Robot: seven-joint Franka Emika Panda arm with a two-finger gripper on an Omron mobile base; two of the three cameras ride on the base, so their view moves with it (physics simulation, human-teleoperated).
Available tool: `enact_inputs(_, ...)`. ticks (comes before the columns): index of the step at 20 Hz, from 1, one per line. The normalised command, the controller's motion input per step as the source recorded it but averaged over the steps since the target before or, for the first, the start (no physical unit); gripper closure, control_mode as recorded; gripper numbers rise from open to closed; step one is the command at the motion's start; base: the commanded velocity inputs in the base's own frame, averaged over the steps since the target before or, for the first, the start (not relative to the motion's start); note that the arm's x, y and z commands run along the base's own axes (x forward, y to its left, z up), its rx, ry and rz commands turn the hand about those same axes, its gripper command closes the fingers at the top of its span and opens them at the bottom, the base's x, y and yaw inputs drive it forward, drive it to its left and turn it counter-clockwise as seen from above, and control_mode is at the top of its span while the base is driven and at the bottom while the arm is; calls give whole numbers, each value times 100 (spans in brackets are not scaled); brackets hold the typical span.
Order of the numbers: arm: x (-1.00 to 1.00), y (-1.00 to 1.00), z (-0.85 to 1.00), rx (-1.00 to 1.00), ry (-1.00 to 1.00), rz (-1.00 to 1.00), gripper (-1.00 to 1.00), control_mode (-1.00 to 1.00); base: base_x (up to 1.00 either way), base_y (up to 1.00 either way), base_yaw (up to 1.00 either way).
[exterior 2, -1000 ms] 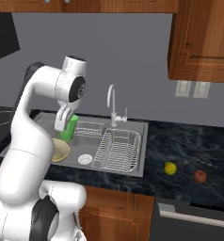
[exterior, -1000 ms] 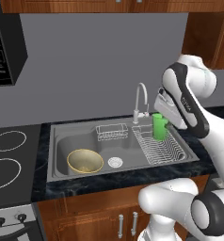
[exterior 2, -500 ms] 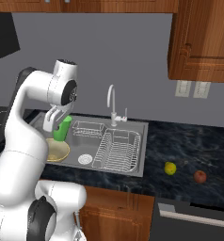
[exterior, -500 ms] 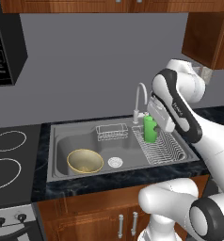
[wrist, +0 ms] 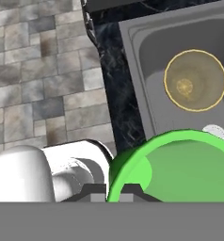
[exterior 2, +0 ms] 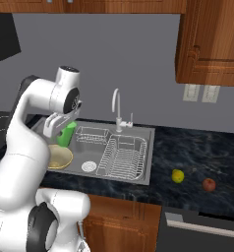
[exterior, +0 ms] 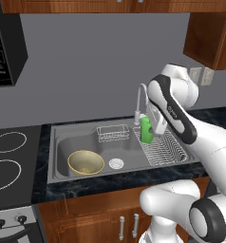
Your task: Remove the apple and pear from the sink. Then move the bowl and cup from the counter to the sink for washing.
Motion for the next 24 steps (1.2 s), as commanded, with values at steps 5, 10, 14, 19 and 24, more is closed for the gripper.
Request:
enact_inputs(5,23,6,-14,0,0,-12,100,-100,0,0,0)
enact_inputs(10,17,5,-17,0,0,-9,100,-100,0,0,0)
enact_inputs(14,19,4,-16,0,0,-5,100,-100,0,0,0)
enact_inputs(19,20,5,-19,-4,0,-1,100,-100,0,0,0)
enact_inputs(24,20,1,-19,-9,0,0,100,-100,0,0,0)
